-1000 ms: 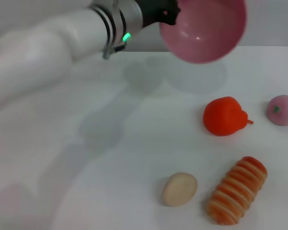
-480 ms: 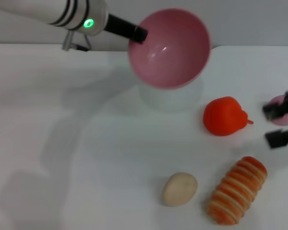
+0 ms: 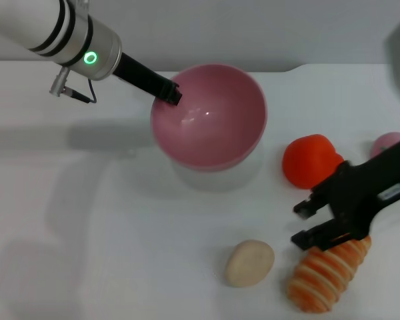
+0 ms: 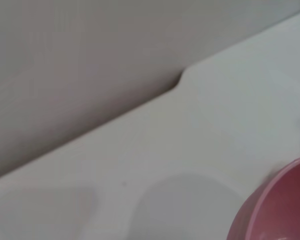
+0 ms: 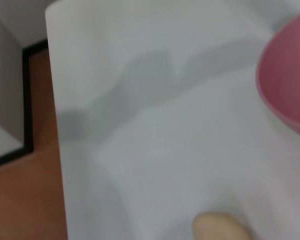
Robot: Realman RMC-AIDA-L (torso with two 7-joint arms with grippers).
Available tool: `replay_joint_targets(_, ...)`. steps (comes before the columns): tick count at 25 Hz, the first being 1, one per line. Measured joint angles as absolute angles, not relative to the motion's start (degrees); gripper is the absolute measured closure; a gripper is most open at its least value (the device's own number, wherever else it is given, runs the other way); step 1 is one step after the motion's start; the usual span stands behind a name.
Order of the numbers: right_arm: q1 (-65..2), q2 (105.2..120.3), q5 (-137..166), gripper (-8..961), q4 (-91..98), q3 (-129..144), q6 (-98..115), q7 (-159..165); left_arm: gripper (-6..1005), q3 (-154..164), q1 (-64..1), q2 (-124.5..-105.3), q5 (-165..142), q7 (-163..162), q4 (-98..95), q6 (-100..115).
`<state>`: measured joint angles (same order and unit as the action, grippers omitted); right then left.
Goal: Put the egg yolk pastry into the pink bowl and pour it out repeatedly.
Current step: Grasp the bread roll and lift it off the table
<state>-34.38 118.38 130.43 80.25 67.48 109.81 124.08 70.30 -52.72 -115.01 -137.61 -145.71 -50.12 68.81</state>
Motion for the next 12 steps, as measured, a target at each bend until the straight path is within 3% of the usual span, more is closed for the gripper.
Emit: replay_joint_targets(12, -38.54, 118.84, 132.98, 512, 65.16, 83.34, 93.00, 123.85, 964, 70.20, -51.85, -115.36, -137.64, -145.38, -50.10, 72.32)
